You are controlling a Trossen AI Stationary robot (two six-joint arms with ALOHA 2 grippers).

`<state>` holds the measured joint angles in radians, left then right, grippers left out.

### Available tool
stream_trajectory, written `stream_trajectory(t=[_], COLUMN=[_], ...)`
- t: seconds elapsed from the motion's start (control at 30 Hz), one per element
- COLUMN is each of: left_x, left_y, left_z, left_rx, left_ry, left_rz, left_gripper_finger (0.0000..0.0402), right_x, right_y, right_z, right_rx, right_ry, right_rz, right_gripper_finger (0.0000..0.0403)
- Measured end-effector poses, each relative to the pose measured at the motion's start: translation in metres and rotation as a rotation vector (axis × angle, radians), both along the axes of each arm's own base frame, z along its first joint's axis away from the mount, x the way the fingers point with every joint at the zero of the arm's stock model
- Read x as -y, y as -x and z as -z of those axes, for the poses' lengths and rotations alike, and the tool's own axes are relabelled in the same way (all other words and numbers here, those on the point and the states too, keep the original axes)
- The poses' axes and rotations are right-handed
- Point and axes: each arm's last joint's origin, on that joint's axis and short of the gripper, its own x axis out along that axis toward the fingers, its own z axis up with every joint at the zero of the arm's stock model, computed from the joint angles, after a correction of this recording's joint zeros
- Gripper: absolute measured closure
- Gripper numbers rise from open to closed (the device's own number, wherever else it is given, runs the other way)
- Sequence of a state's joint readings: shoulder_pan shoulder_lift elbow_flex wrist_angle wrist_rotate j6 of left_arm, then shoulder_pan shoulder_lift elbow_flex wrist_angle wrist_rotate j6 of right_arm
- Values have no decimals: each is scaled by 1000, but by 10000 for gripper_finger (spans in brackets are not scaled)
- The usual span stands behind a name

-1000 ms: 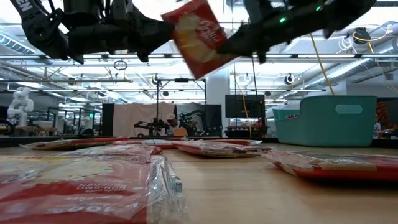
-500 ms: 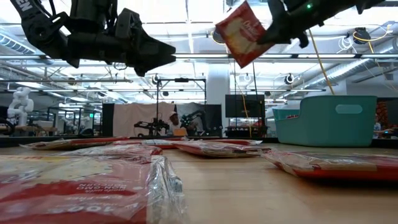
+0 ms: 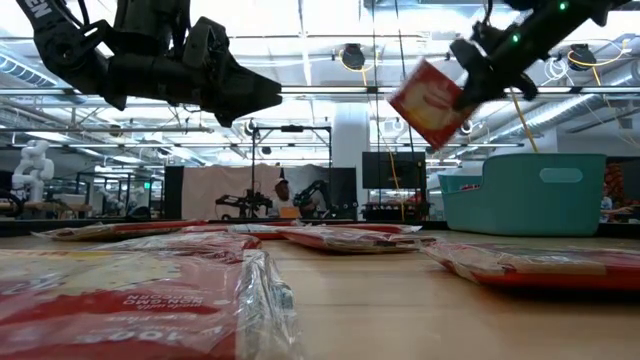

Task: Sort popcorn bags into baskets
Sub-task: Put the red popcorn bag into the green bin

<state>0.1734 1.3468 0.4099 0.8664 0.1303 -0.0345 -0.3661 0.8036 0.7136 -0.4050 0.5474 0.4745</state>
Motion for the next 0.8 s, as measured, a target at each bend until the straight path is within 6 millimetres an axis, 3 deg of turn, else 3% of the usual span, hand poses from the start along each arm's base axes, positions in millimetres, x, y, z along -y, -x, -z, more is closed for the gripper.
stream_trajectory(t=[0.37,0.8], left_x=[0,0], left_y=[0,0], left_z=[-1,-1], left_rx=[9,13], left_ry=[-11,-15], left_rz=[1,2], left_gripper_finger=[236,236], right_x=[19,37], right_y=[26,16], right_z=[21,48], right_rx=[-109,-193], right_ry=[-211,-451], right_rz=[233,243], right_gripper_finger=[397,395])
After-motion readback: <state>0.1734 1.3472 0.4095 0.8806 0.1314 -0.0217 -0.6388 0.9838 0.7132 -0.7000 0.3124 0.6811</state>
